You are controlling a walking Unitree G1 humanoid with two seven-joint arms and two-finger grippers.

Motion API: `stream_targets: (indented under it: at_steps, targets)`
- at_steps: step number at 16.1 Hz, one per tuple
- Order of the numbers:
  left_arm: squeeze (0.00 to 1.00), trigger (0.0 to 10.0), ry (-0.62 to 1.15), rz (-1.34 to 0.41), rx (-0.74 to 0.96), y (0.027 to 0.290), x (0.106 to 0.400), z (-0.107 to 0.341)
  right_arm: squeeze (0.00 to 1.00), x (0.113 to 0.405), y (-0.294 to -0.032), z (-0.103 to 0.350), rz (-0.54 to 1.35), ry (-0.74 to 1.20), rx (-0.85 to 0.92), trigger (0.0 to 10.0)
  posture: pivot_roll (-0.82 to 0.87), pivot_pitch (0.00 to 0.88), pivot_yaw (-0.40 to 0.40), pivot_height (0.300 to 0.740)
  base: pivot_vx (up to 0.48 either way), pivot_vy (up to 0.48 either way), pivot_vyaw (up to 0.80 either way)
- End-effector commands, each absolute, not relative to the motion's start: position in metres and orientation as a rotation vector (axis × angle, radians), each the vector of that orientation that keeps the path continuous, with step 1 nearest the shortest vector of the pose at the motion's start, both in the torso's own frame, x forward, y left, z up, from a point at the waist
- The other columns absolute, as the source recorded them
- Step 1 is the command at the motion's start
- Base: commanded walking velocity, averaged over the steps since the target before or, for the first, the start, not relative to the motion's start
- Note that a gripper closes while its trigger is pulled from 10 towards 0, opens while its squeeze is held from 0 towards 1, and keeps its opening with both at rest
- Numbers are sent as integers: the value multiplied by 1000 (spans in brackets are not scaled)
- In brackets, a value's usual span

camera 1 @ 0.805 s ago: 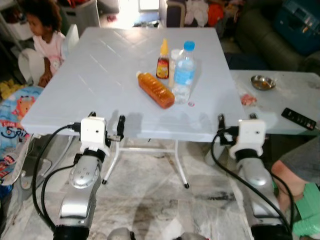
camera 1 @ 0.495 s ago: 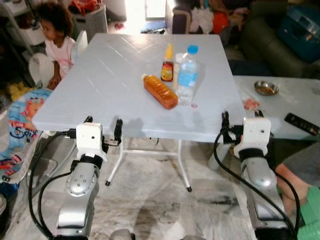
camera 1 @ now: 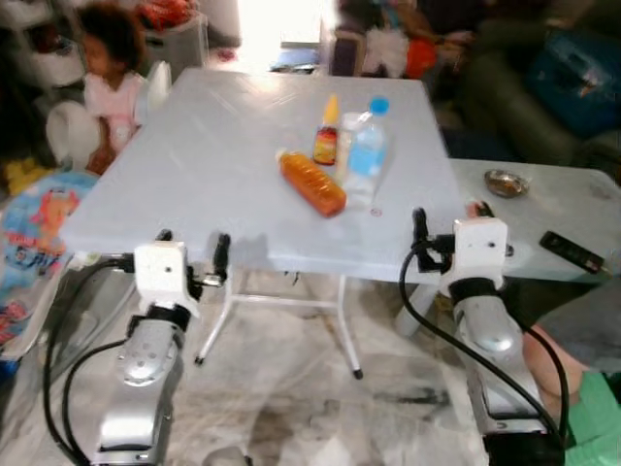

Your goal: Restocking fridge

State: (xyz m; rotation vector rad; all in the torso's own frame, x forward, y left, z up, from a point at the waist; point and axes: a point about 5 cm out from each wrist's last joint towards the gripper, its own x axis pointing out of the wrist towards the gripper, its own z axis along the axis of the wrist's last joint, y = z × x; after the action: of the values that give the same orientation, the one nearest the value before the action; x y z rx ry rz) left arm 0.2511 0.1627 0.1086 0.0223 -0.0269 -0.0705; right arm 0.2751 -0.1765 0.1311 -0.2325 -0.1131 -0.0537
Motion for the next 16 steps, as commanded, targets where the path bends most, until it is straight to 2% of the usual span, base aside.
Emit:
stream_targets:
  at_steps: [1, 6, 11, 13, 16]
  targets:
    - [0, 10000, -45, -99, 9, 156, 253, 114, 0, 276, -182, 136, -66, -118, -243, 10000, -5, 0, -12, 740, 326, 0, 0]
    - [0, 10000, -42, -118, 5, 153, 254, 115, 0, 279, -180, 137, -38, -122, -209, 10000, -5, 0, -8, 740, 322, 0, 0]
    - [0, 10000, -47, -115, 6, 153, 257, 117, 0, 281, -175, 138, -9, -129, -212, 10000, 0, 0, -13, 740, 317, 0, 735]
    - [0, 10000, -45, -98, 6, 153, 259, 117, 0, 282, -172, 137, 4, -126, -207, 10000, 1, 0, -13, 740, 0, 0, 622]
    - [0, 10000, -50, -96, 4, 153, 260, 119, 0, 282, -169, 134, 22, -114, -202, 10000, -1, 0, -13, 740, 0, 0, 0]
